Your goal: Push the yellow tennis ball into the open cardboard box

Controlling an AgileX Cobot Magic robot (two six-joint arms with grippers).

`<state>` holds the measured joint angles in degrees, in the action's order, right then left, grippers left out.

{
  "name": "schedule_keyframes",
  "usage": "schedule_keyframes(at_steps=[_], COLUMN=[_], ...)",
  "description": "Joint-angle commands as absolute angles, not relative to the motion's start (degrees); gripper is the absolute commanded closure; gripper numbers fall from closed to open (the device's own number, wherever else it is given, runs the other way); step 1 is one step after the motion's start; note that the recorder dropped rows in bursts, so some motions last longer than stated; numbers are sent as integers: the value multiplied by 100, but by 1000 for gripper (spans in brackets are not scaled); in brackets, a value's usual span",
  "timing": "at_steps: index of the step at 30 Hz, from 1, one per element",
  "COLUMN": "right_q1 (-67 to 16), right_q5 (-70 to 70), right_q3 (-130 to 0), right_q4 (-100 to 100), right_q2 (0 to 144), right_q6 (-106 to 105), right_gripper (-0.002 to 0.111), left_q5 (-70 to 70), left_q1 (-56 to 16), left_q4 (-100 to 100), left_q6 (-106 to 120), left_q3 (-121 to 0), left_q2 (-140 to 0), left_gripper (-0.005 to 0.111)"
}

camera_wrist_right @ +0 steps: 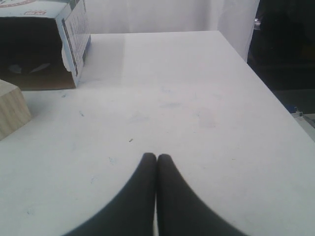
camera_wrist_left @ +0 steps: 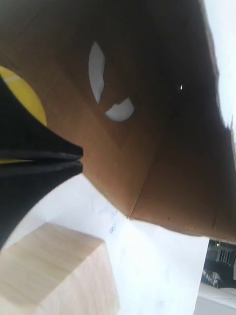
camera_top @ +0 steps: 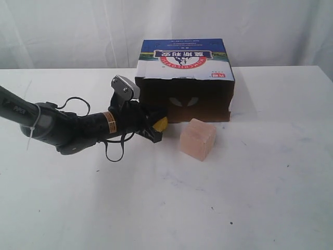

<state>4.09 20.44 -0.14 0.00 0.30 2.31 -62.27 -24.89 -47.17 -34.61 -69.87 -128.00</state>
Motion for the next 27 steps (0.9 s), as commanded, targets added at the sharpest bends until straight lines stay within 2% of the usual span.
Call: schedule_keyframes(at_steps=[1,27], right_q1=[450,450], right_q5=[2007,2007], right_q3=[0,0], right_q4=[0,0], right_q2=[0,0], right_q6=[240,240], right_gripper=[108,108], left_q5=[-5990,-6043], left_q1=[-2466,-2466], left_q4=[-5061,-5260], left_q6=[-3524,-3581], left_q3=[-6932,-6932], left_q2=[-12927,-12575], left_gripper=[107,107])
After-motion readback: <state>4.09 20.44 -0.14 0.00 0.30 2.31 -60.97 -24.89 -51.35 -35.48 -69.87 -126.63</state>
